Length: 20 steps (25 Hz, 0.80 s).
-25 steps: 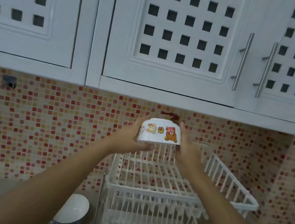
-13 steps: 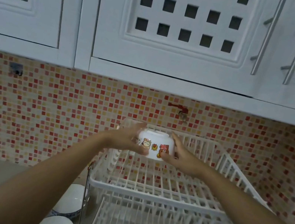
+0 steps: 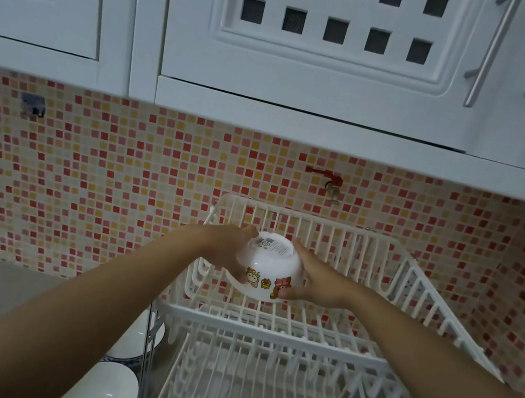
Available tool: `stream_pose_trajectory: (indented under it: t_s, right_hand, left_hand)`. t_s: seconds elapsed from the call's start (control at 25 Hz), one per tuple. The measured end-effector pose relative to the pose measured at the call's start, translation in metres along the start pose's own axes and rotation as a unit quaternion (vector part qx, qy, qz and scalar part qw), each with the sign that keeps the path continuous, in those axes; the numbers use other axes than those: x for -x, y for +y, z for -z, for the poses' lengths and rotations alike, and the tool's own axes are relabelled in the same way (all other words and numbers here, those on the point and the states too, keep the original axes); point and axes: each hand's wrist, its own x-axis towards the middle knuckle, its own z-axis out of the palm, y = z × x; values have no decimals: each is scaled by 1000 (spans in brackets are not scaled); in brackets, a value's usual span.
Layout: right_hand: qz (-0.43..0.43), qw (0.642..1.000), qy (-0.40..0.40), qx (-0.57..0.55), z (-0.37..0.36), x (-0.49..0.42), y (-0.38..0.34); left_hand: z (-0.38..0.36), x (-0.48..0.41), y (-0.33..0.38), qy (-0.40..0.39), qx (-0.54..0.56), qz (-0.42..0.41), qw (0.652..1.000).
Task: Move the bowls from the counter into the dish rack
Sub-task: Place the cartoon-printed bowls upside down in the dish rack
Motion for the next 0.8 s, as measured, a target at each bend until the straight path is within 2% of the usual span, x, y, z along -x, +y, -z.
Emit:
stream_pose_trajectory:
  t_s: [0.16, 0.28, 0.36, 0.48, 0.64, 0.8]
  right_hand:
    - [-25, 999, -26, 29, 4, 7, -5]
    - [-55, 995, -10, 79, 16, 8, -16]
    - [-47, 993, 45, 93, 29, 6, -29]
    - [14, 984, 164, 61, 29, 0, -67]
    - [87, 971, 214, 66, -9, -16, -131]
    - [102, 976, 172, 84, -71, -44, -196]
  left_hand:
    - [-4, -4, -3, -9, -1, 1, 1000]
    - [5, 1, -4, -3, 11, -16, 1000]
    - [21, 8, -1, 47, 7, -36, 998]
    - [47, 30, -4, 147, -8, -48, 988]
    - [53, 70, -39, 200, 42, 20, 979]
    - [46, 125, -107, 203, 61, 120, 970]
